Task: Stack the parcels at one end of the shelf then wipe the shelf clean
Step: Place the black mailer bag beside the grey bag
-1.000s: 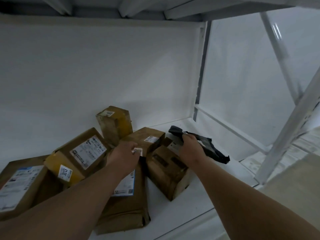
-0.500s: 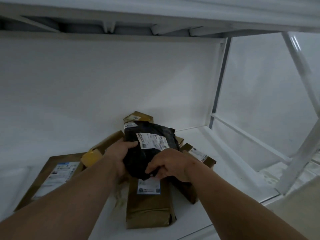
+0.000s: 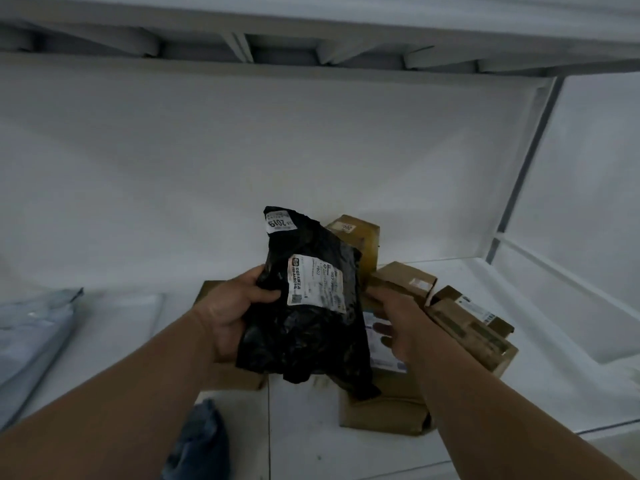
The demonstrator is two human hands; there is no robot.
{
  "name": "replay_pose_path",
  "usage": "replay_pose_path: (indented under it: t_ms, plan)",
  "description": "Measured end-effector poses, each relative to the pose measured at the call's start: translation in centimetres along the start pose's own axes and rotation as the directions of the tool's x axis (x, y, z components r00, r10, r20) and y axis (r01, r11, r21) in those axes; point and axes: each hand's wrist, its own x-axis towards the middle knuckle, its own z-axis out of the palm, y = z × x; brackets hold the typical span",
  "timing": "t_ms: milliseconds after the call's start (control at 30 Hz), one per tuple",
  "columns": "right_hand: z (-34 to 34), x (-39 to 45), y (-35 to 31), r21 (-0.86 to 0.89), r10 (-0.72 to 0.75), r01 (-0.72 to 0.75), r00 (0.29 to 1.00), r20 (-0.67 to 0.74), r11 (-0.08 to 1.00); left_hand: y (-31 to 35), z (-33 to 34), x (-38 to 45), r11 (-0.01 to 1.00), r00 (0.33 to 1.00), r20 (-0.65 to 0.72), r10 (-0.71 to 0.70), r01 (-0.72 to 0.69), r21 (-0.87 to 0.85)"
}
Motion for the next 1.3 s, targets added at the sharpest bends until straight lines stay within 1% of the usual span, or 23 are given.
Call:
replay_pose_path:
  t_ms: [33,167,267,300,400,467,500,533,600,667,767,833,900,1033,1100,1200,1300]
  plan:
    - [0.8,0.0,0.4,-0.011,0.022,-0.021,0.999,0.029,1.000,0.2,-0.8,-0.6,1.000,1.000,0.021,-0.001,0.001,-0.013]
    - [3.9,-1.1,1.0,0.003,0.024,-0.025,0.989,0.149,1.000,1.9,-3.1,-2.6,0.999,0.997,0.083,0.006,-0.003,-0.036]
    - [5.6,-2.1,0.8,0.132,0.017,-0.056,0.960,0.281,0.990,3.2,-4.5,-3.8,1.000,0.994,0.105,-0.001,0.000,0.010]
    - [6.1,-2.4,0.7,0.169,0.001,-0.054,0.954,0.299,0.984,3.6,-5.0,-4.2,0.999,0.995,0.097,-0.013,0.010,0.033]
    - [7.5,-2.8,0.3,0.209,-0.062,0.009,0.967,0.248,0.978,4.5,-6.7,-5.5,0.995,0.989,0.134,-0.059,0.047,0.091]
    - [8.2,-3.0,-0.1,0.221,-0.152,0.106,0.968,0.201,0.969,5.0,-7.5,-6.4,0.993,0.983,0.166,-0.074,0.058,0.099]
    - [8.6,-3.1,-0.3,0.215,-0.203,0.164,0.963,0.175,0.963,5.1,-7.7,-6.7,0.990,0.986,0.149,-0.079,0.060,0.129]
    - [8.9,-3.3,-0.5,0.205,-0.249,0.217,0.957,0.147,0.954,5.1,-8.0,-6.7,0.983,0.993,0.096,-0.065,0.047,0.178]
    - [9.7,-3.7,-0.7,0.180,-0.324,0.300,0.939,0.118,0.937,4.8,-9.1,-6.3,0.964,0.997,-0.068,0.029,-0.010,0.266]
    - [10.4,-4.1,-0.8,0.153,-0.367,0.347,0.922,0.125,0.925,4.5,-10.3,-5.7,0.947,0.967,-0.207,0.149,-0.079,0.312]
    - [10.8,-4.6,-1.0,0.168,-0.368,0.340,0.912,0.179,0.925,4.5,-11.3,-5.4,0.921,0.908,-0.320,0.269,-0.145,0.363]
    - [10.8,-4.9,-1.0,0.215,-0.335,0.290,0.916,0.219,0.933,4.7,-11.6,-5.4,0.926,0.895,-0.342,0.285,-0.165,0.339]
    - [10.8,-4.9,-0.9,0.223,-0.299,0.244,0.918,0.259,0.944,4.7,-11.9,-5.5,0.939,0.900,-0.344,0.269,-0.166,0.301]
    - [10.9,-3.9,-0.3,0.105,-0.298,0.280,0.918,0.262,0.954,4.5,-12.3,-5.7,0.958,0.907,-0.351,0.232,-0.150,0.245]
    - [10.8,-3.4,-0.2,0.099,-0.318,0.303,0.920,0.229,0.948,4.5,-12.1,-5.6,0.958,0.909,-0.347,0.230,-0.148,0.246]
    - [10.8,-2.9,-0.5,0.105,-0.335,0.319,0.919,0.206,0.942,4.3,-11.6,-5.5,0.951,0.890,-0.383,0.247,-0.146,0.273]
    - [10.5,-2.6,-1.2,0.107,-0.292,0.274,0.924,0.245,0.956,4.4,-11.1,-5.3,0.945,0.877,-0.407,0.256,-0.138,0.297]
